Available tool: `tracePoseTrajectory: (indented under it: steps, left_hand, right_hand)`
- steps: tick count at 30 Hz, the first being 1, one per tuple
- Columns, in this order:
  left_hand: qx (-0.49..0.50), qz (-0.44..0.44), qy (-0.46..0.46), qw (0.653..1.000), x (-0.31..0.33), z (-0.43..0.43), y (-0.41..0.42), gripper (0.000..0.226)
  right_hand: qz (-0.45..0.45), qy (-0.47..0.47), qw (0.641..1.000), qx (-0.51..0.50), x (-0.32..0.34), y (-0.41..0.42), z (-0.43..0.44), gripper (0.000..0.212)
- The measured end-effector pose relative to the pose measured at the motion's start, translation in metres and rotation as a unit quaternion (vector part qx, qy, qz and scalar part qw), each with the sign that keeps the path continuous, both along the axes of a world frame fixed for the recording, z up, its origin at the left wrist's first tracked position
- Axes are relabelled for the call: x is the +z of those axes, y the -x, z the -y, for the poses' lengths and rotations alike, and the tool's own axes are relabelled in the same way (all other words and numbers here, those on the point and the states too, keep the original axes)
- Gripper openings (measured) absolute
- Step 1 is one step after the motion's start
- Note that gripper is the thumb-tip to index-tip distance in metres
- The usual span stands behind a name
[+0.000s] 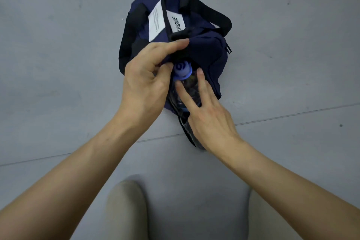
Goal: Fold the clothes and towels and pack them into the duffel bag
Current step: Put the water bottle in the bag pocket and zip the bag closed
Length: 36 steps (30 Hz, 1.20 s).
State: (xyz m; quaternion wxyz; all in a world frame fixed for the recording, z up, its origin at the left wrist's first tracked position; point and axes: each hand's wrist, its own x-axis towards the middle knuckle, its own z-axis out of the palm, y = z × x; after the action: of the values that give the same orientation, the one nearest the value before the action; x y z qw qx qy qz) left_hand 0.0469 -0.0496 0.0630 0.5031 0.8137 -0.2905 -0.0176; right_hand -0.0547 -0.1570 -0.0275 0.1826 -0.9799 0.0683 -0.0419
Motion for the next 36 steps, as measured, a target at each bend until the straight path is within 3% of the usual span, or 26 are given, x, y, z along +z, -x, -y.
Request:
tracePoseTrajectory:
  steps: [3, 10, 13, 15, 16, 18, 23, 30, 33, 36]
  left_hand:
    - [-0.017, 0.005, -0.015, 1.0, 0.007, -0.003, -0.003, 0.055]
    - [-0.024, -0.008, -0.081, 0.996, 0.012, -0.011, -0.017, 0.056]
    - [0.004, 0.001, -0.126, 0.992, 0.004, -0.012, -0.02, 0.065]
    - [0.003, 0.008, -0.142, 0.99, -0.003, -0.011, -0.019, 0.078]
    - [-0.001, 0.02, -0.152, 0.988, -0.007, -0.01, -0.018, 0.085]
    - [0.013, 0.041, -0.182, 0.982, -0.014, -0.006, -0.015, 0.092]
    - [0.075, 0.025, -0.179, 0.981, -0.018, 0.007, -0.012, 0.077]
    - [0.062, -0.045, -0.114, 0.991, -0.021, -0.004, -0.019, 0.072]
    - [0.063, -0.04, -0.115, 0.991, -0.021, -0.004, -0.02, 0.073]
    - [0.069, -0.007, -0.143, 0.987, -0.021, 0.0, -0.02, 0.073]
  right_hand:
    - [0.008, 0.043, 0.999, -0.016, 0.001, -0.011, -0.005, 0.101]
    - [0.022, 0.011, 1.0, 0.014, 0.009, -0.026, -0.009, 0.087]
    - [0.071, -0.176, 0.981, 0.047, 0.004, -0.013, 0.011, 0.07]
    - [0.096, -0.318, 0.943, -0.035, 0.0, -0.003, 0.027, 0.054]
    - [0.106, -0.343, 0.929, -0.084, -0.001, -0.003, 0.034, 0.042]
    - [0.127, -0.324, 0.926, -0.146, -0.002, -0.011, 0.043, 0.028]
    - [0.149, -0.181, 0.959, -0.16, 0.002, -0.05, 0.054, 0.024]
    - [0.184, -0.05, 0.979, -0.067, 0.016, -0.077, 0.058, 0.017]
    - [0.187, -0.1, 0.976, -0.055, 0.02, -0.075, 0.062, 0.014]
    - [0.149, -0.249, 0.955, -0.062, 0.023, -0.069, 0.077, 0.01]
